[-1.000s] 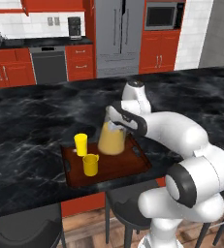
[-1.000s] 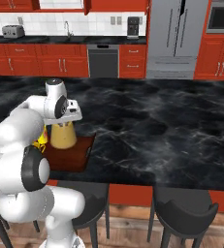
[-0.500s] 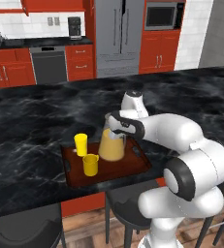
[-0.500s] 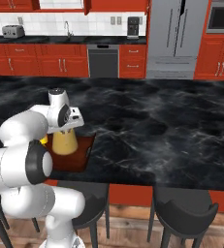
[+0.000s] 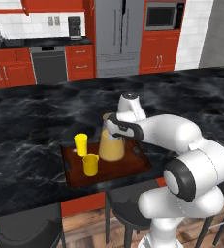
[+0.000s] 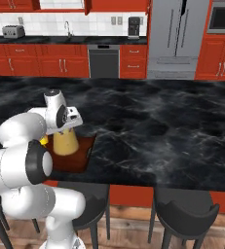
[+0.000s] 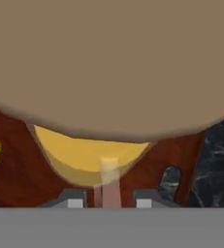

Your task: There is a tray on the dining counter. Grab the cup, mug, and pitcher and place them on the tray. The pitcher may be placed next to the tray if it cannot fit the tray.

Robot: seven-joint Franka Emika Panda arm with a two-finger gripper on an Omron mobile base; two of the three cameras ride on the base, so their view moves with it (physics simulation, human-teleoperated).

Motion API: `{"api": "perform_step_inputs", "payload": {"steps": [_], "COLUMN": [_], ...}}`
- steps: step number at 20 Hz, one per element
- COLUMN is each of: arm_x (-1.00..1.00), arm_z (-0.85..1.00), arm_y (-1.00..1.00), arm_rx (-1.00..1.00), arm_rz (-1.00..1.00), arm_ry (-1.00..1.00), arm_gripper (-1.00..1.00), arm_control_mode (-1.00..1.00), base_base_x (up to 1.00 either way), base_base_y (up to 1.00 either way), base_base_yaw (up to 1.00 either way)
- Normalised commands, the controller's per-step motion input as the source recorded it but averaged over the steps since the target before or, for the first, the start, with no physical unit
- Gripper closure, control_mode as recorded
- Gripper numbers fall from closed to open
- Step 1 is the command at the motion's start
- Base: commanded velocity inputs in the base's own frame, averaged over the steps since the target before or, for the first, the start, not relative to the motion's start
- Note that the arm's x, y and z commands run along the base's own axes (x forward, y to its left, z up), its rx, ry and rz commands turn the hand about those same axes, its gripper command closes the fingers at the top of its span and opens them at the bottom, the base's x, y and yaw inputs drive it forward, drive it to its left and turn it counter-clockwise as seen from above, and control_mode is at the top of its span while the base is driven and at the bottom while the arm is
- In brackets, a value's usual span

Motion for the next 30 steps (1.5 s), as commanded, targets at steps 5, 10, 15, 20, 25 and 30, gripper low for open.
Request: {"api": "perform_step_inputs", "payload": {"steps": [5,10,15,20,25,30], "arm_x": [-0.2,-0.44,-0.83,-1.0,-1.0,-0.92], "arm_z": [-0.06,0.0,0.02,0.23,0.3,0.34], "arm_y": [-0.13,-0.25,-0.46,-0.35,-0.2,-0.1], "arm_rx": [0.0,0.0,0.0,0.0,0.01,0.01], "arm_rz": [0.03,0.01,0.0,0.0,0.0,0.0], "arm_ry": [0.0,-0.01,-0.08,-0.01,0.01,0.06], "arm_gripper": [-1.0,-1.0,-1.0,-1.0,-1.0,-1.0], "arm_control_mode": [-1.0,-1.0,-1.0,-1.0,-1.0,-1.0], "base_base_x": [0.0,0.0,0.0,0.0,0.0,0.0], "base_base_y": [0.0,0.0,0.0,0.0,0.0,0.0], "base_base_yaw": [0.0,0.0,0.0,0.0,0.0,0.0]}}
